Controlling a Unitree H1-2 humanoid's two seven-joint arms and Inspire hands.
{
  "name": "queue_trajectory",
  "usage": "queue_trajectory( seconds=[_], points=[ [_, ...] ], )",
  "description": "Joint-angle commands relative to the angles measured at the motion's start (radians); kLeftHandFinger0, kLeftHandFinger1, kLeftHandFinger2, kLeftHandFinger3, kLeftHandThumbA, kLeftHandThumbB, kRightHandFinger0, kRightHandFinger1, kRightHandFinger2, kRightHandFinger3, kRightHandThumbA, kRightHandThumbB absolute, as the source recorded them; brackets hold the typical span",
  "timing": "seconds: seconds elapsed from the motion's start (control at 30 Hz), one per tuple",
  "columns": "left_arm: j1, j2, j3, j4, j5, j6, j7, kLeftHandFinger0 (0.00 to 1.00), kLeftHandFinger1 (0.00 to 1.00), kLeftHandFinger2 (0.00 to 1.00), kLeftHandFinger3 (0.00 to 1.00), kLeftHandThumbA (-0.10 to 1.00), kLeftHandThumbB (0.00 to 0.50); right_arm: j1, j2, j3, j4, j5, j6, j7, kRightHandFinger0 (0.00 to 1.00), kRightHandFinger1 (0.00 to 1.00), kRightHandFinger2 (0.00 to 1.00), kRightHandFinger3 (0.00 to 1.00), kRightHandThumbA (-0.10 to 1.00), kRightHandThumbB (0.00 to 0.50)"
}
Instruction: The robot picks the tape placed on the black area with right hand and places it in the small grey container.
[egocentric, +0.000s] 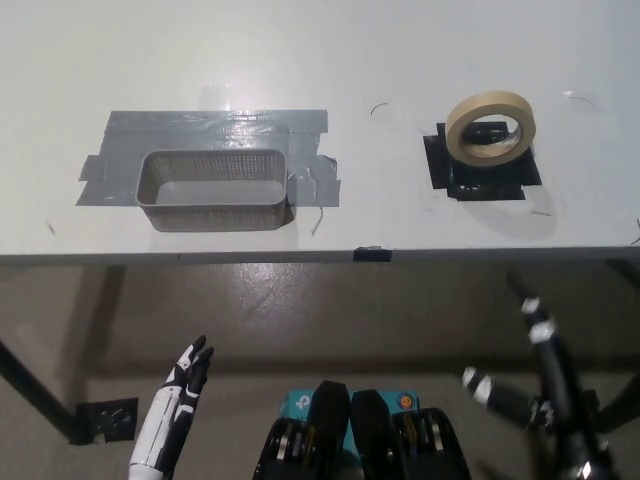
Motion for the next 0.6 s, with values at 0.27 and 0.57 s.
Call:
queue_trajectory(
  seconds=[0.27, 0.57],
  points=[
    [-0.014, 0.008, -0.006, -0.023, 0.043, -0.082, 0.021, 1.0, 1.0, 1.0, 1.0, 1.0, 0.129, -0.423, -0.116, -0.053, -0.005, -0.302, 0.222, -0.038, 1.0, 1.0, 1.0, 1.0, 0.94, 0.257],
    [-0.017, 0.014, -0.012, -0.031, 0.047, -0.07, 0.007, 1.0, 1.0, 1.0, 1.0, 1.0, 0.136, -0.631, -0.187, 0.016, 0.332, -0.349, 0.277, -0.066, 1.0, 1.0, 1.0, 1.0, 0.96, 0.256]
  ],
)
